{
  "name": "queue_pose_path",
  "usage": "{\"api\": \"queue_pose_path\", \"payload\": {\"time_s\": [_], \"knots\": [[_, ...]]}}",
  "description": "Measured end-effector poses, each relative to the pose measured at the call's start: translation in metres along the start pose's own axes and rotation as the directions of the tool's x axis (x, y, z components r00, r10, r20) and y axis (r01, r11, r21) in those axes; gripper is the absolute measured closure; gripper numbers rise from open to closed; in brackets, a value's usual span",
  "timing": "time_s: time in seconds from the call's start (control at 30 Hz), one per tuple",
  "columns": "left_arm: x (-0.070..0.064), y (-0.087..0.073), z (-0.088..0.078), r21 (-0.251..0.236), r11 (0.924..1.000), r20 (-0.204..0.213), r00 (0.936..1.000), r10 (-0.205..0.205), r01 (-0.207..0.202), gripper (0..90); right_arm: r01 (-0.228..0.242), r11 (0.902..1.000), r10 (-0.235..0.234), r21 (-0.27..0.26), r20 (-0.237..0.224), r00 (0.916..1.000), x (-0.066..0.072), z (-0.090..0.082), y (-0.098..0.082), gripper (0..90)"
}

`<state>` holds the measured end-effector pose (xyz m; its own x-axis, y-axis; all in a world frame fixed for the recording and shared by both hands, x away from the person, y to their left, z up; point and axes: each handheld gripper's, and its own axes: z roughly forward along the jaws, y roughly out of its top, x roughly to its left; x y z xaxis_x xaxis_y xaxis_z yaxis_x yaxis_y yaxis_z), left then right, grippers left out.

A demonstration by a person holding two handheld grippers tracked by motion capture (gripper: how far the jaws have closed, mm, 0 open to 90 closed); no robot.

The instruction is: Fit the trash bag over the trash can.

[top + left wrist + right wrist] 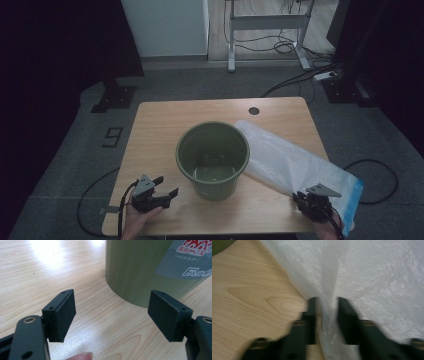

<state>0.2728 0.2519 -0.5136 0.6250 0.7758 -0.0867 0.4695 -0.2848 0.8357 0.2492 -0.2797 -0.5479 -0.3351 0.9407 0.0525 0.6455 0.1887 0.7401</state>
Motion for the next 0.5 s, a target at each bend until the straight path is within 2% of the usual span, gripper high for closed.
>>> {"api": "queue_pose_path", "payload": {"time_s": [0.07, 0.1, 0.2, 0.23, 0.27, 0.3, 0.33, 0.37, 0.4, 0.5], "knots": [[0.000, 0.000, 0.000, -0.001, 1.0000, 0.002, 1.0000, -0.001, 0.001, 21.9, -0.001, 0.9997, 0.002, -0.026, 0.006, 1.0000, 0.007, 0.001, 0.003, 45.3], [0.001, 0.000, 0.000, -0.003, 1.0000, 0.002, 1.0000, -0.002, 0.002, 21.9, 0.016, 0.9988, -0.016, -0.047, 0.012, 0.9998, 0.014, 0.003, 0.008, 38.6], [0.001, 0.000, 0.000, -0.003, 1.0000, 0.000, 1.0000, -0.006, 0.006, 22.0, 0.052, 0.9954, -0.051, -0.081, 0.013, 0.9986, 0.031, 0.011, 0.024, 27.0], [0.001, -0.001, 0.000, 0.000, 1.0000, -0.001, 1.0000, -0.008, 0.008, 22.0, 0.061, 0.9936, -0.061, -0.095, 0.005, 0.9981, 0.037, 0.014, 0.030, 25.0], [0.001, -0.001, 0.001, 0.004, 0.9999, -0.003, 0.9999, -0.010, 0.010, 22.2, 0.075, 0.9902, -0.077, -0.118, -0.009, 0.9970, 0.049, 0.025, 0.042, 22.9], [0.002, -0.001, 0.001, 0.006, 0.9999, -0.005, 0.9999, -0.010, 0.010, 22.2, 0.075, 0.9902, -0.077, -0.118, -0.009, 0.9970, 0.049, 0.025, 0.042, 22.9], [0.002, -0.002, 0.001, 0.007, 0.9999, -0.005, 0.9999, -0.013, 0.013, 22.3, 0.080, 0.9903, -0.083, -0.114, -0.020, 0.9964, 0.059, 0.040, 0.053, 21.8], [0.002, -0.002, 0.001, 0.008, 0.9998, -0.006, 0.9999, -0.016, 0.016, 22.3, 0.080, 0.9903, -0.083, -0.114, -0.020, 0.9964, 0.059, 0.040, 0.053, 21.8], [0.002, -0.003, 0.001, 0.010, 0.9998, -0.008, 0.9998, -0.016, 0.016, 22.4, 0.085, 0.9907, -0.088, -0.106, -0.024, 0.9958, 0.065, 0.050, 0.059, 21.4], [0.004, -0.003, 0.001, 0.017, 0.9996, -0.007, 0.9997, -0.022, 0.022, 22.6, 0.118, 0.9884, -0.117, -0.096, 0.017, 0.9930, 0.077, 0.069, 0.070, 20.0]]}}
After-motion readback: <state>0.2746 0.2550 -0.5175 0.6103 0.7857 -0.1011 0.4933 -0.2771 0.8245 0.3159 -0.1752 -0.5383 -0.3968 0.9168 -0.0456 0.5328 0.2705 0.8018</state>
